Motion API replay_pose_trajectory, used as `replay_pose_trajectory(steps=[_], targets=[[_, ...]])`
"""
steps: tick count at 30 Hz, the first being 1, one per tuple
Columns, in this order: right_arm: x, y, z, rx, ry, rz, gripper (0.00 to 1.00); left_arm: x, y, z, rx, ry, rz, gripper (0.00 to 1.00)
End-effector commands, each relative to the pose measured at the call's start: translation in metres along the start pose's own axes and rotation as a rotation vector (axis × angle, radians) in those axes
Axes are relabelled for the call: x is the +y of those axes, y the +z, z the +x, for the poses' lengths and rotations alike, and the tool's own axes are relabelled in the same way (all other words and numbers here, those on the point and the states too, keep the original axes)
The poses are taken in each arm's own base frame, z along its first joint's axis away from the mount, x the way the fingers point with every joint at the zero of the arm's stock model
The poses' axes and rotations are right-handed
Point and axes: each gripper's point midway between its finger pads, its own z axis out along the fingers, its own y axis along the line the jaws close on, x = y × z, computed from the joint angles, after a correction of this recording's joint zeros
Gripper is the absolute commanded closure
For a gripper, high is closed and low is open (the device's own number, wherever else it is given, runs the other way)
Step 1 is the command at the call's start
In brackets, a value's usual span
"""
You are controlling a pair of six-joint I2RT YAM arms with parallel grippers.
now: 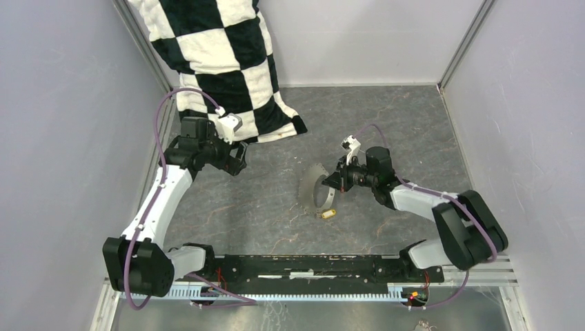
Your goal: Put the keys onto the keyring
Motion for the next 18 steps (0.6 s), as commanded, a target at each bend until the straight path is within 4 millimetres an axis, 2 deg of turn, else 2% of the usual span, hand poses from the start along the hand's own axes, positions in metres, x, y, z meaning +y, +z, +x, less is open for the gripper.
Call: replay_pose_trajectory(steps=[1,4,9,13,14,18], targets=[[-0.042,0.006,0.014,0.021,0.008,0.084,0.94,0.003,0.004,-0.019,-0.107,-0.006,-0.003,0.0],[-0.059,0.007,0.025,0.028,0.091,0.103,0.87,-0.001,0.01,-0.014,-0.101,-0.025,0.027,0.0],[-0.078,0.007,0.043,0.094,0.168,0.162,0.67,-0.008,0.015,-0.005,-0.092,-0.015,0.064,0.0],[-0.084,0.005,0.047,0.123,0.169,0.201,0.31,-0.01,0.017,0.0,-0.09,-0.013,0.069,0.0],[-0.085,0.004,0.045,0.123,0.167,0.214,0.03,-0.011,0.017,0.001,-0.09,-0.015,0.072,0.0],[-0.093,-0.005,0.025,0.087,0.135,0.286,0.02,-0.01,0.017,-0.001,-0.098,-0.013,0.072,0.0]])
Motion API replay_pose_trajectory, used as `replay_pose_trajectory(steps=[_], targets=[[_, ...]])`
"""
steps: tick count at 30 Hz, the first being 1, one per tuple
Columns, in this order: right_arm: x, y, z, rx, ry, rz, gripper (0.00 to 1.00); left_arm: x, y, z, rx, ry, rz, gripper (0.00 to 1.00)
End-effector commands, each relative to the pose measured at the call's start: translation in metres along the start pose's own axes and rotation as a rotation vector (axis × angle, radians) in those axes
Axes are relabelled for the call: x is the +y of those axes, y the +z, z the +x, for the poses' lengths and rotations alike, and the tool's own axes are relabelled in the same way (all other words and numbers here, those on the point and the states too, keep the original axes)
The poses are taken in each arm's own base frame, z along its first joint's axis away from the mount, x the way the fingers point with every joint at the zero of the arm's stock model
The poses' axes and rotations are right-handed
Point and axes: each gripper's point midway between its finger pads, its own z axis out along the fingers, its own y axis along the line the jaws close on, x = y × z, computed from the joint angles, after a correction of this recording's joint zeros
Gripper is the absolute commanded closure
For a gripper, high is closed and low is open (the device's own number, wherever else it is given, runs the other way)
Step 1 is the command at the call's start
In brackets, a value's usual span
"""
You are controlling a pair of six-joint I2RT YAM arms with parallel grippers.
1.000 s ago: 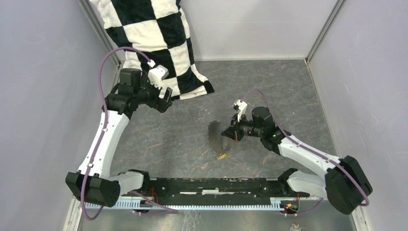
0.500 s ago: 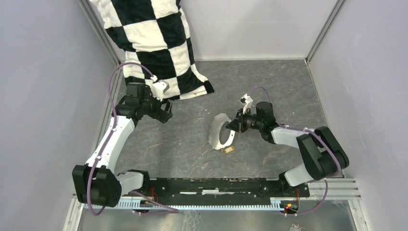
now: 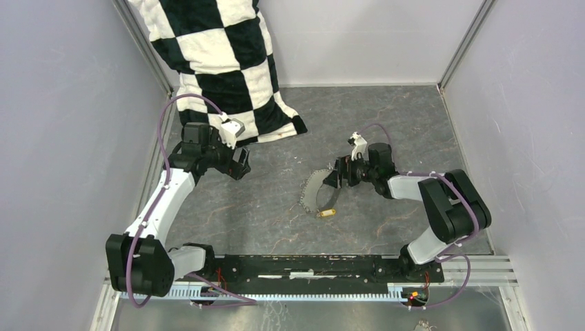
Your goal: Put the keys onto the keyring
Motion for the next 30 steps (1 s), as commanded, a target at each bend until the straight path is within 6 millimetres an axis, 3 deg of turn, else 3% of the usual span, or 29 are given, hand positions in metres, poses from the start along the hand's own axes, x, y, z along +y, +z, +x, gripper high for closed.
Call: replay_pose_trajectory(steps=[1,4,8,10,16,19,22,30], targets=[[-0.024,-0.015,-0.009,-0.006,-0.018,0.168,0.02,0.002,-0.003,-0.017,-0.072,-0.007,-0.001,0.0],[-0.034,-0.034,-0.036,-0.102,-0.067,0.274,0.02,0.01,-0.004,-0.023,-0.093,-0.002,-0.024,0.0],[-0.056,-0.079,-0.062,-0.265,-0.123,0.487,0.02,0.028,-0.004,-0.026,-0.151,-0.035,-0.073,0.0],[-0.07,-0.108,-0.064,-0.344,-0.143,0.625,0.02,0.04,0.002,-0.018,-0.176,-0.059,-0.114,0.0],[-0.119,-0.185,-0.043,-0.475,-0.117,1.068,0.02,0.076,0.018,0.016,-0.236,-0.123,-0.219,0.0],[-0.128,-0.21,-0.039,-0.538,-0.155,1.189,0.02,0.088,0.02,0.02,-0.317,-0.132,-0.256,0.0],[-0.136,-0.216,-0.034,-0.52,-0.163,1.246,0.02,0.088,0.023,0.029,-0.409,-0.126,-0.285,0.0],[-0.145,-0.216,-0.026,-0.542,-0.225,1.252,0.02,0.083,0.013,0.029,-0.641,-0.073,-0.36,0.0]])
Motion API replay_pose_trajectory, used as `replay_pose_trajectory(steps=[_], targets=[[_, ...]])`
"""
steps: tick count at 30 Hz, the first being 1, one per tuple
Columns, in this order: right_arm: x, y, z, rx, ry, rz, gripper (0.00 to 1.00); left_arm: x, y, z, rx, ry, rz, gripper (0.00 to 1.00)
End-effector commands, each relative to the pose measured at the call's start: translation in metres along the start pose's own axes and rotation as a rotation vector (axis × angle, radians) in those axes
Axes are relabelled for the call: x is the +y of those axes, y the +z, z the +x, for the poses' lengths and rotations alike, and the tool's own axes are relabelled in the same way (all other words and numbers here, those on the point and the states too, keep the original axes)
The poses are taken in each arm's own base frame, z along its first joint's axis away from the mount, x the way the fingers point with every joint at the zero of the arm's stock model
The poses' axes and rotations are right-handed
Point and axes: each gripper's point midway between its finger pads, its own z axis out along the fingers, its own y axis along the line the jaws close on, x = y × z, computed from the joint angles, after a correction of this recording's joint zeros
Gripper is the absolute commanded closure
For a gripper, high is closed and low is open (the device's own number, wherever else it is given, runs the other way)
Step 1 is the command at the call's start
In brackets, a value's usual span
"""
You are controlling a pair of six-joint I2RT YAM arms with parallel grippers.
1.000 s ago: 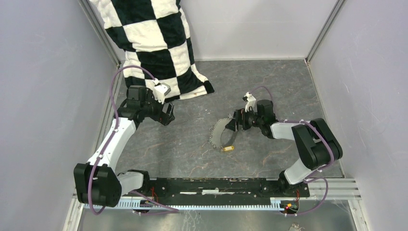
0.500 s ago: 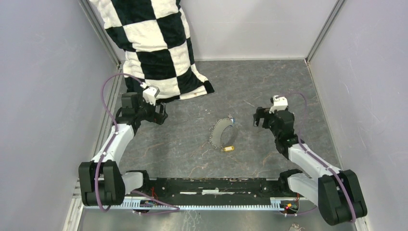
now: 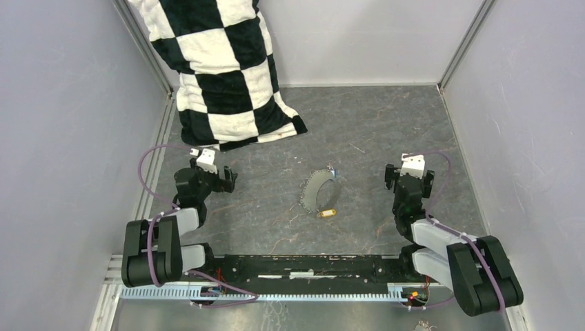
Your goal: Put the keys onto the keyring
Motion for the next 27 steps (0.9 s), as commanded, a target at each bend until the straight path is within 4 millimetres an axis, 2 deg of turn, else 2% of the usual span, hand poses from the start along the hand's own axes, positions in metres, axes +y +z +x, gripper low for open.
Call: replay_pose_trajectory(steps=[1,7,10,14,16,17,20,21,23,25,27], targets=[[-0.012,0.004,-0.014,-0.098,0.009,0.052,0.02,0.007,-0.001,-0.063,-0.304,0.046,-0.035,0.0],[-0.015,0.002,-0.011,-0.14,-0.001,0.053,0.02,0.004,-0.001,-0.064,-0.379,0.017,-0.031,0.0],[-0.016,0.004,-0.007,-0.132,-0.019,0.058,0.02,0.017,0.003,-0.061,-0.387,-0.033,-0.089,0.0],[-0.018,0.007,-0.017,-0.175,-0.034,0.068,0.02,0.017,0.004,-0.06,-0.382,-0.031,-0.095,0.0],[-0.018,0.008,-0.016,-0.178,-0.031,0.067,0.02,0.02,0.004,-0.051,-0.37,-0.039,-0.115,0.0],[-0.015,0.01,-0.014,-0.178,-0.041,0.053,0.02,0.019,0.004,-0.057,-0.409,-0.044,-0.107,0.0],[-0.003,0.008,-0.017,-0.206,-0.066,-0.023,0.02,0.024,0.013,-0.05,-0.338,-0.049,-0.114,0.0],[-0.005,0.001,-0.009,-0.214,-0.075,-0.04,0.02,0.025,0.017,-0.05,-0.328,-0.059,-0.112,0.0],[-0.015,-0.009,-0.017,-0.29,-0.047,-0.017,0.02,0.024,0.024,-0.047,-0.306,-0.06,-0.101,0.0],[-0.008,-0.001,-0.006,-0.22,-0.057,-0.038,0.02,0.021,0.025,-0.048,-0.294,-0.042,-0.107,0.0],[-0.01,-0.004,-0.013,-0.256,-0.049,-0.032,0.02,0.02,0.024,-0.051,-0.312,-0.041,-0.106,0.0]])
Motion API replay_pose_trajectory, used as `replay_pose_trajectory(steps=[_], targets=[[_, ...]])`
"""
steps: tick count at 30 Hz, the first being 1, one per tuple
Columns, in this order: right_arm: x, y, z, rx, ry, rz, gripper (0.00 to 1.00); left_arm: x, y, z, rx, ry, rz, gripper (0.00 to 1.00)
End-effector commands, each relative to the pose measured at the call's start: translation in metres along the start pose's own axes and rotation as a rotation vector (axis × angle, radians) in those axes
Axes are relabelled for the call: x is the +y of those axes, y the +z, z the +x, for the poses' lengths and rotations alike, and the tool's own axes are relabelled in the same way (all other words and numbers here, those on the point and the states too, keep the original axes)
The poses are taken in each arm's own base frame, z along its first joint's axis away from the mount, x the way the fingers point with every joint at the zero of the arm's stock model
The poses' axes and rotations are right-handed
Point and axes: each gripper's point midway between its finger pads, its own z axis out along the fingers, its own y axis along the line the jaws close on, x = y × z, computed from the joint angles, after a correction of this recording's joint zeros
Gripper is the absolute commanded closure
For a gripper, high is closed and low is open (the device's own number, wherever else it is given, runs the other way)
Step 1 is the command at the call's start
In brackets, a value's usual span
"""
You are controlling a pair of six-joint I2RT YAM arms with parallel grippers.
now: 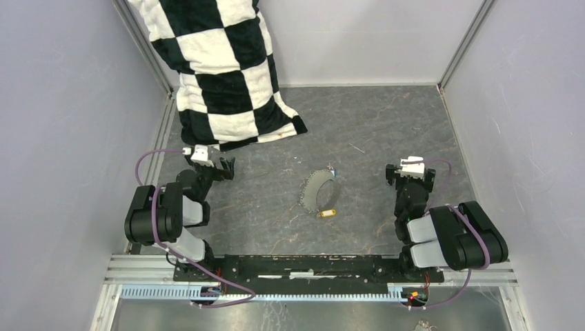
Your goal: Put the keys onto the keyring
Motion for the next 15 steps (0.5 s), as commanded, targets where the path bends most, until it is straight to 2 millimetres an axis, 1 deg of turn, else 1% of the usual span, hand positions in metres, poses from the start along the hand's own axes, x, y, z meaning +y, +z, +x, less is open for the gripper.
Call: replay_pose_trajectory(steps=[1,9,15], targets=[[-0.0055,-0.0156,0.0041,-0.033,0.0,-0.017,0.02,0.0009,0.0042,-0.0101,-0.026,0.006,-0.015,0.0],[-0.0073,-0.017,0.0028,-0.041,0.001,-0.011,0.02,0.0012,0.0048,-0.0105,-0.028,0.006,-0.016,0.0],[-0.0071,-0.017,0.0027,-0.041,0.002,-0.012,0.02,0.0,0.0115,-0.0052,0.008,0.023,-0.034,0.0]])
